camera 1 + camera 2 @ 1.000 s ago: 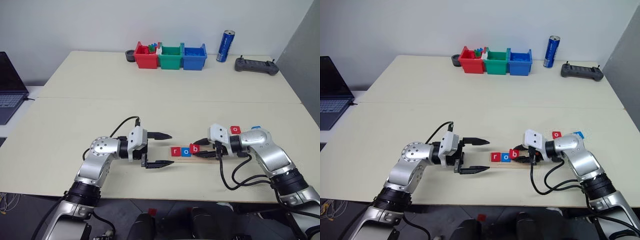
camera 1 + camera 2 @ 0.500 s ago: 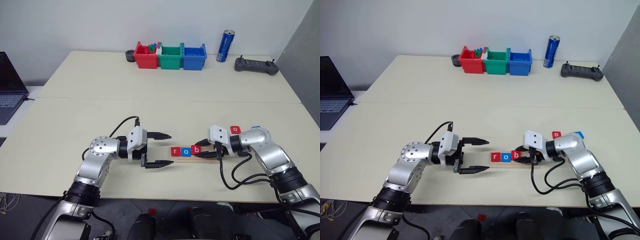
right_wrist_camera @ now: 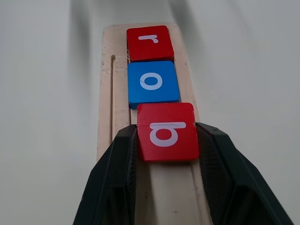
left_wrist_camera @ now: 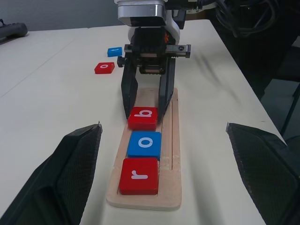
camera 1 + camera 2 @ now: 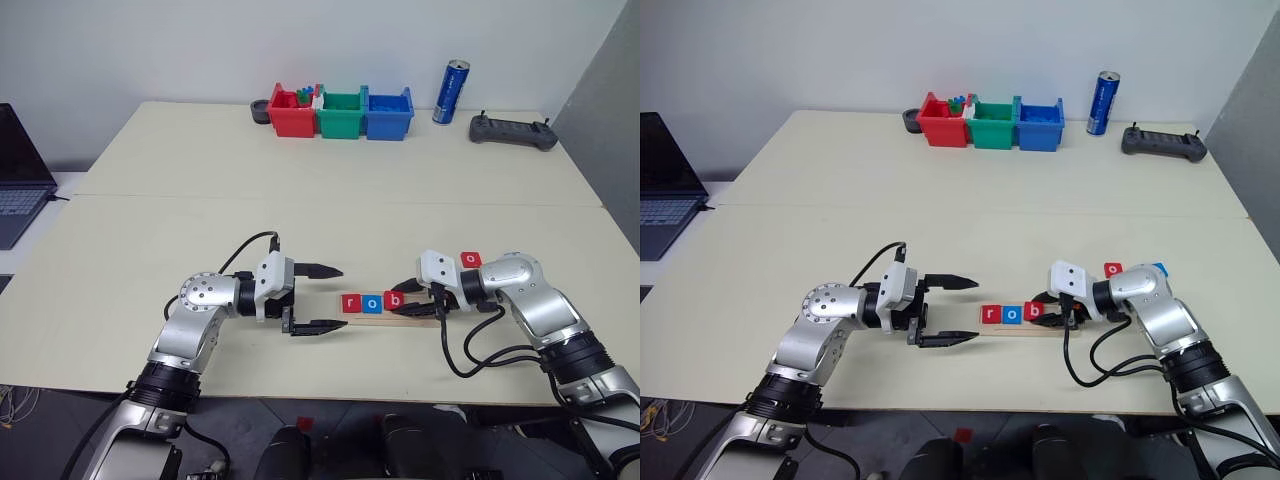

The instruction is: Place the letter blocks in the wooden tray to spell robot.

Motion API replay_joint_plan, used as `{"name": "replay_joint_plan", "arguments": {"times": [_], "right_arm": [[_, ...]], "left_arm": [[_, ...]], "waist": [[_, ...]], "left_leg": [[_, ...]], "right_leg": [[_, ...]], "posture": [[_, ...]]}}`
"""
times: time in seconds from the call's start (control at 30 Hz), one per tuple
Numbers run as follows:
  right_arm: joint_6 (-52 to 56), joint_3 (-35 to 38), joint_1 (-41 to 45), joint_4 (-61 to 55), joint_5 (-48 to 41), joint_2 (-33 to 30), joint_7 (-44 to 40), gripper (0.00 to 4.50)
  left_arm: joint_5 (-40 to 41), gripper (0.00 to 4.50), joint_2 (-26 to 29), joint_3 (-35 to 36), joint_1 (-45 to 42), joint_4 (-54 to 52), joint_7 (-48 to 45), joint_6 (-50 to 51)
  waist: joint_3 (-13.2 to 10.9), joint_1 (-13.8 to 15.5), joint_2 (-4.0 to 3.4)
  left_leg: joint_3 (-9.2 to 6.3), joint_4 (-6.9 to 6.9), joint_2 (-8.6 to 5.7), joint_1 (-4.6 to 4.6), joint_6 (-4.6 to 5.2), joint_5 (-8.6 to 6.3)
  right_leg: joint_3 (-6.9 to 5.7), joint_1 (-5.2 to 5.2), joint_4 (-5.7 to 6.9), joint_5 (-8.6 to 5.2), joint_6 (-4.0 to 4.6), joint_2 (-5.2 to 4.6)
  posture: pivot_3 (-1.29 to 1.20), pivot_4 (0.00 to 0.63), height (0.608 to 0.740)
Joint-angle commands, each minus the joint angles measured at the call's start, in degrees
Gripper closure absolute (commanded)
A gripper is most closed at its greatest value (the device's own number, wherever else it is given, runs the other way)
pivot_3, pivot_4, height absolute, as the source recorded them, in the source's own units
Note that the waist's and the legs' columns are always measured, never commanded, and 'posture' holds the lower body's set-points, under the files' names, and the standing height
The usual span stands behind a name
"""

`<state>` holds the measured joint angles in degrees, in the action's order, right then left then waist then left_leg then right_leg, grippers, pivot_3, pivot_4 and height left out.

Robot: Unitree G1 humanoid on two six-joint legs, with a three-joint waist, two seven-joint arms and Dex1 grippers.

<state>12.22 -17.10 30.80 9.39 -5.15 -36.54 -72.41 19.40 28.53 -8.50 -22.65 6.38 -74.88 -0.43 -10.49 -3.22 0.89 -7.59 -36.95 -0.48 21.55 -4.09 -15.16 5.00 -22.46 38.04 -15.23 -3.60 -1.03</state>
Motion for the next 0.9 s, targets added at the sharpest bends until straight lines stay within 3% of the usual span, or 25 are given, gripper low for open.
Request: {"name": "replay_joint_plan", "arguments": {"times": [0.03, 0.23, 0.57, 0.9], "right_arm": [[1.01, 0.32, 1.19, -1.3, -0.39, -1.08, -1.37, 2.12], [2.88, 1.01, 1.55, -2.41, -1.33, -1.06, -1.95, 0.04], [3.0, 4.0, 1.95, -2.14, -2.28, 0.18, 1.88, 0.04], [0.5, 3.73, 2.83, -0.53, -1.75, 1.52, 2.7, 3.39]], "left_arm": [[0.72, 0.0, 0.16, 0.77, -0.78, -0.61, -0.21, -0.82], [0.55, 0.0, -0.15, 0.6, -0.95, -0.43, 0.0, -1.18], [0.51, 0.0, -0.65, 0.11, -0.87, -0.38, -0.49, -1.64], [0.38, 0.0, -1.03, 0.11, -1.43, -0.14, -0.63, -1.72]], "waist": [[0.0, 0.0, 0.0], [0.0, 0.0, 0.0], [0.0, 0.0, 0.0], [0.0, -0.02, 0.0]], "left_leg": [[0.0, 0.0, 0.0, 0.0, 0.0, 0.0], [0.0, 0.0, 0.0, 0.0, 0.0, 0.0], [-0.01, 0.0, 0.0, 0.01, 0.0, 0.0], [-0.01, 0.0, 0.0, 0.02, 0.0, 0.0]], "right_leg": [[0.0, 0.0, 0.0, 0.0, 0.0, 0.0], [0.0, 0.0, 0.0, 0.0, 0.0, 0.0], [-0.01, 0.0, -0.01, 0.0, 0.0, 0.0], [-0.01, -0.01, -0.01, 0.0, 0.0, 0.0]], "posture": [[0.0, 0.15, 0.74], [0.0, 0.15, 0.74], [0.0, 0.15, 0.74], [0.0, 0.15, 0.74]]}}
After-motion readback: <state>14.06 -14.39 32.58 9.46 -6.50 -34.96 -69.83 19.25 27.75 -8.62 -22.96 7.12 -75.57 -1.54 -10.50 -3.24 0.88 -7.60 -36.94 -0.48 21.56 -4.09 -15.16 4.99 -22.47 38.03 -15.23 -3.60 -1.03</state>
